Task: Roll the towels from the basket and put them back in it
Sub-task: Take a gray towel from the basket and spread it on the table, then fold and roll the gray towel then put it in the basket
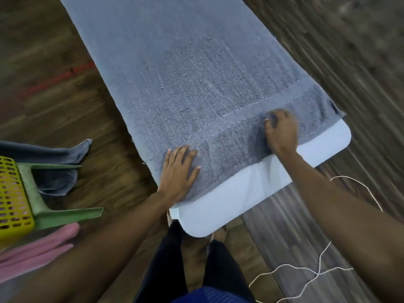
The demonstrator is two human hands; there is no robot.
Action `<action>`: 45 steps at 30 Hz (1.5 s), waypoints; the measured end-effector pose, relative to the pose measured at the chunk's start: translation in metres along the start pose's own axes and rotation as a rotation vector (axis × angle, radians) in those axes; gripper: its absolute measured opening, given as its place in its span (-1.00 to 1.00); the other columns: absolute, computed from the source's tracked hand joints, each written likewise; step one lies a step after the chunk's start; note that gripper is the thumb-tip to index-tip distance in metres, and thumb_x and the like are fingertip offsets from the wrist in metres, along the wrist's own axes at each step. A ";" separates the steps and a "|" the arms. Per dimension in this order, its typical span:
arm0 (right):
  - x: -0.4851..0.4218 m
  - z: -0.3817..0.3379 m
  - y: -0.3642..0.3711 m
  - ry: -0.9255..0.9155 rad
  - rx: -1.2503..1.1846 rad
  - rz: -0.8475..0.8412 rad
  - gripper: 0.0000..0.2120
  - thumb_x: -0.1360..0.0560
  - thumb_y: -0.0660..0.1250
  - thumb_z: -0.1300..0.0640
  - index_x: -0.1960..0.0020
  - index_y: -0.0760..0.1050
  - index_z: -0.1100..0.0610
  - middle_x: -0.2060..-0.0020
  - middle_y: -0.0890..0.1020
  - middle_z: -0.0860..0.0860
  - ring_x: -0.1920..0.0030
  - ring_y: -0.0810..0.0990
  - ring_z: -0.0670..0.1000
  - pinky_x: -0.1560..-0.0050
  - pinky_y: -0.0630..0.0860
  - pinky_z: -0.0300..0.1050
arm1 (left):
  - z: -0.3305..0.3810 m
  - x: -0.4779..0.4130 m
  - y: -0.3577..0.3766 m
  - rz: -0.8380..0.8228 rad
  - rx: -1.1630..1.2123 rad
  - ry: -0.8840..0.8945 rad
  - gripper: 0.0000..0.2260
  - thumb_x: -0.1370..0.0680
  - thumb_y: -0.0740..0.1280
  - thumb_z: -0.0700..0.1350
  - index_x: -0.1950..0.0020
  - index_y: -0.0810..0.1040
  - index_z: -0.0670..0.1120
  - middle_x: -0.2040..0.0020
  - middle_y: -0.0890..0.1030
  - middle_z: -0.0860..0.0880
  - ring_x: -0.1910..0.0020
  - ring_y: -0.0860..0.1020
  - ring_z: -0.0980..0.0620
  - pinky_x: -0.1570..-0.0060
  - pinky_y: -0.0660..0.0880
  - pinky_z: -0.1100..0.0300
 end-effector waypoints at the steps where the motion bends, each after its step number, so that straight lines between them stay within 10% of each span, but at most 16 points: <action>1: 0.013 -0.016 0.003 0.011 -0.074 -0.012 -0.70 -0.57 0.23 0.12 -0.25 0.53 0.18 -0.25 0.54 0.17 -0.27 0.48 0.18 -0.34 0.34 0.03 | -0.004 0.000 -0.013 0.042 0.032 -0.010 -0.65 -0.61 0.22 0.02 -0.36 0.43 -0.06 -0.36 0.42 -0.11 -0.38 0.32 -0.09 -0.44 0.18 -0.12; 12: 0.144 -0.227 0.131 0.086 -0.377 -0.381 -0.86 -0.57 0.30 0.15 -0.06 0.62 0.10 0.04 0.69 0.04 -0.02 0.63 0.03 -0.08 0.51 -0.12 | -0.156 0.006 -0.108 0.032 0.156 -0.116 -0.81 -0.54 0.25 -0.11 -0.08 0.61 -0.04 0.00 0.63 0.01 0.00 0.54 -0.05 -0.03 0.43 0.06; 28: 0.082 -0.431 0.271 0.491 -0.729 -0.385 -0.89 -0.56 0.31 0.23 0.03 0.61 0.10 0.15 0.69 0.07 0.25 0.65 -0.07 0.31 0.45 -0.39 | -0.413 -0.135 -0.228 -0.154 0.270 -0.182 -0.85 -0.58 0.23 -0.09 -0.03 0.59 0.06 0.07 0.59 0.12 0.06 0.55 0.11 0.09 0.46 0.17; 33: 0.030 -0.446 0.312 0.728 -0.919 -0.333 -0.88 -0.54 0.29 0.26 0.02 0.61 0.17 0.21 0.68 0.07 0.30 0.62 -0.02 0.19 0.46 -0.18 | -0.452 -0.225 -0.235 -0.198 0.299 -0.203 -0.86 -0.58 0.25 -0.07 0.01 0.59 0.10 0.12 0.61 0.14 0.11 0.57 0.14 0.15 0.47 0.18; 45: 0.027 -0.433 0.286 0.626 0.036 0.096 -0.61 -0.31 0.49 0.25 -0.11 0.54 0.07 0.00 0.53 0.07 -0.01 0.53 0.17 0.03 0.55 0.09 | -0.397 -0.359 -0.209 -0.366 -0.111 0.744 -0.84 -0.40 0.41 -0.28 0.09 0.57 -0.07 0.14 0.58 -0.06 0.13 0.57 -0.13 0.19 0.46 0.07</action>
Point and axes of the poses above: each hand's wrist, its own x-axis away from the middle knuckle, its own y-axis out of the palm, z = x × y, the point moved 9 cm from there along -x, towards the middle knuckle
